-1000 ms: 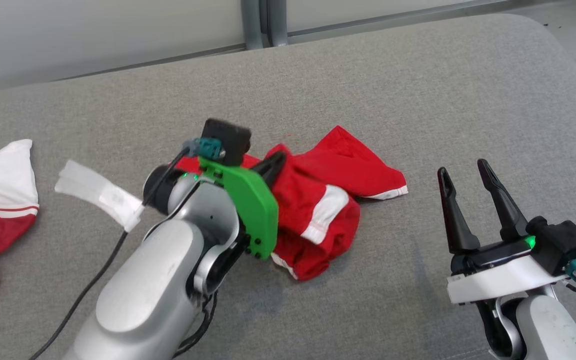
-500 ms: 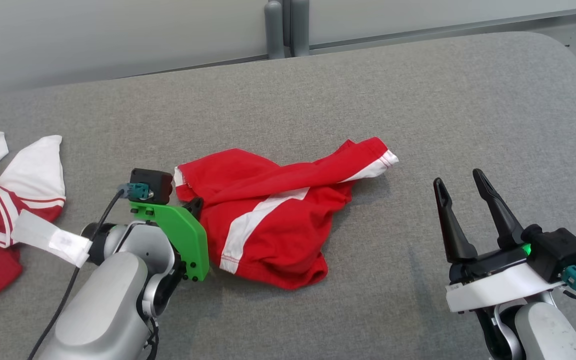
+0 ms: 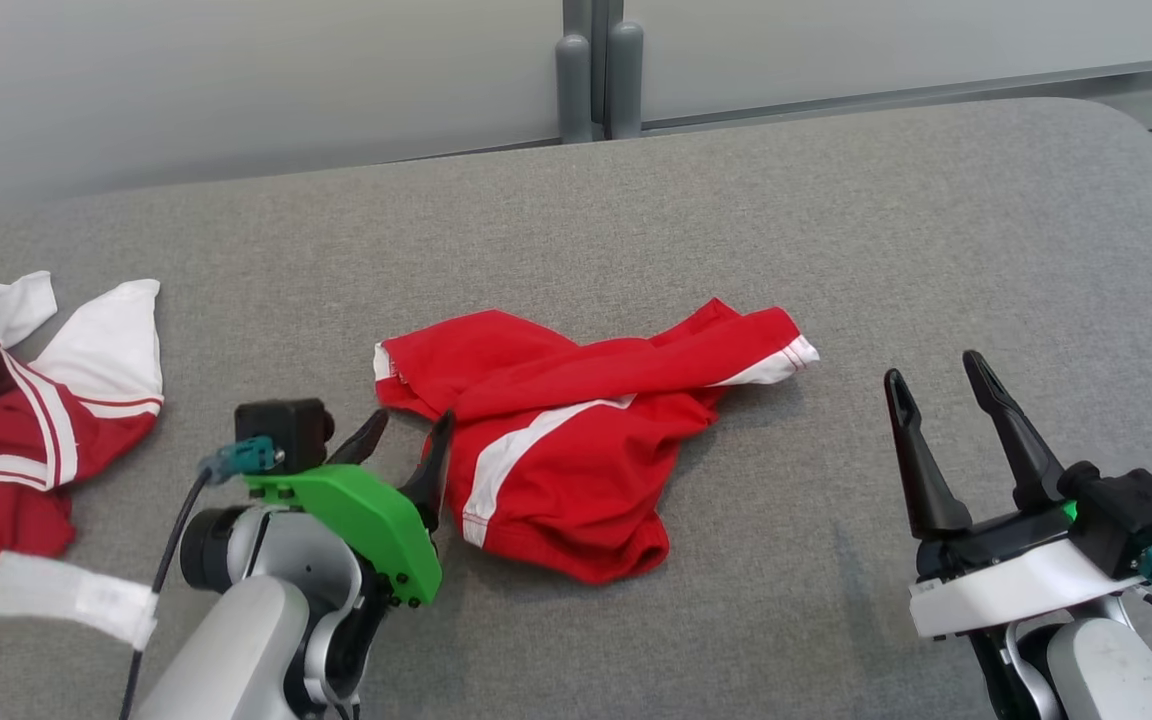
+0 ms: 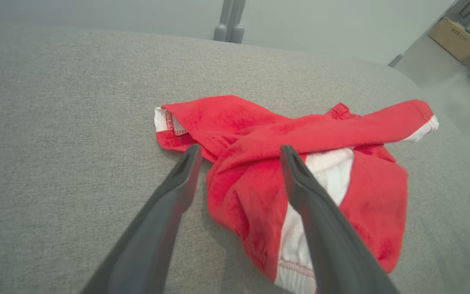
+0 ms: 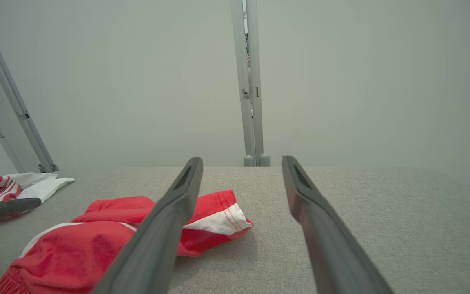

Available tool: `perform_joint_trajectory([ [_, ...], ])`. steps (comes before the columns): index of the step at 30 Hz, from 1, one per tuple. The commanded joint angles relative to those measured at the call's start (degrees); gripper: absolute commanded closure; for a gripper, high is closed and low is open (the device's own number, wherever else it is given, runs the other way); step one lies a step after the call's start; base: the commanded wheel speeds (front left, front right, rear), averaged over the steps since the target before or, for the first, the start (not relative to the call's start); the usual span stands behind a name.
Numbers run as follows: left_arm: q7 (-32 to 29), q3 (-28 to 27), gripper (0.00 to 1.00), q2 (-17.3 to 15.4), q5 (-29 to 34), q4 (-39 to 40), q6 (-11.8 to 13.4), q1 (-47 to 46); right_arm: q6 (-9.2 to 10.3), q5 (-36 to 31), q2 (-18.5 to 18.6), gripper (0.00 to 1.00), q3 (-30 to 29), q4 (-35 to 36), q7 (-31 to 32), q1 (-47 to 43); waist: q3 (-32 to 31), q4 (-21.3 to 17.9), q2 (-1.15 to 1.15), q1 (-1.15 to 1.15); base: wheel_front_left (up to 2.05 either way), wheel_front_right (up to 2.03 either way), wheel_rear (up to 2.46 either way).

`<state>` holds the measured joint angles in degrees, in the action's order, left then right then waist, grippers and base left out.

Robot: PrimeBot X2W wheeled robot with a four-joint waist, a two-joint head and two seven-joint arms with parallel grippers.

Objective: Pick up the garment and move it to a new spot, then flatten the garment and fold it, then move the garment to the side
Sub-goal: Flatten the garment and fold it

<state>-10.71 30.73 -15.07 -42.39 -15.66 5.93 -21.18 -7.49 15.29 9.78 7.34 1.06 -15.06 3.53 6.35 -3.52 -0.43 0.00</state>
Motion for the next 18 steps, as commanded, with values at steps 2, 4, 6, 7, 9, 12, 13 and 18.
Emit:
perform_joint_trajectory([
  [2, 3.17, -1.3, 0.0, -1.17, 1.31, 4.86, 2.84, 4.02, 0.0, -0.52, 0.57, 0.0, -0.46, 0.37, -0.16, -1.32, -0.78, 0.11, 0.43, 0.0, 0.0, 0.0, 0.0],
  [4, 5.32, -1.92, 0.0, -1.04, 1.82, 7.92, 4.9, 6.92, 0.0, -0.47, 0.68, 0.0, -0.9, 0.54, -0.17, -1.88, -1.39, 0.37, 0.43, 0.0, 0.0, 0.0, 0.0],
  [6, 6.89, -2.75, 0.0, -0.44, 1.1, 10.55, 6.61, 9.6, 0.0, -0.36, 0.8, 0.0, -1.27, 0.64, -0.16, -2.37, -1.76, 0.6, 0.43, 0.0, 0.0, 0.0, 0.0],
  [7, 7.39, -3.12, 0.0, 0.12, 0.48, 11.58, 7.25, 10.85, 0.0, -0.3, 0.86, 0.0, -1.49, 0.71, -0.16, -2.56, -1.87, 0.79, 0.43, 0.0, 0.0, 0.0, 0.0],
  [9, 7.8, -3.6, 0.0, 1.68, -1.19, 13.0, 7.8, 13.29, 0.0, -0.35, 0.88, 0.0, -1.91, 0.86, -0.17, -3.0, -2.14, 1.21, 0.43, 0.0, 0.0, 0.0, 0.0],
  [12, 7.64, -3.38, 0.0, 3.49, -3.63, 13.45, 7.96, 16.05, 0.0, -0.71, 0.84, 0.0, -1.86, 0.83, -0.17, -3.22, -2.29, 1.43, 0.43, 0.0, 0.0, 0.0, 0.0],
  [13, 7.34, -3.1, 0.0, 4.23, -4.3, 13.4, 7.81, 16.86, 0.0, -0.78, 0.81, 0.0, -1.79, 0.85, -0.16, -3.12, -2.29, 1.47, 0.43, 0.0, 0.0, 0.0, 0.0],
  [18, 6.24, -2.56, 0.0, 5.83, -7.2, 12.96, 7.57, 19.67, 0.0, -0.81, 0.59, 0.0, -1.57, 0.97, -0.16, -2.63, -2.25, 1.29, 0.43, 0.0, 0.0, 0.0, 0.0],
])
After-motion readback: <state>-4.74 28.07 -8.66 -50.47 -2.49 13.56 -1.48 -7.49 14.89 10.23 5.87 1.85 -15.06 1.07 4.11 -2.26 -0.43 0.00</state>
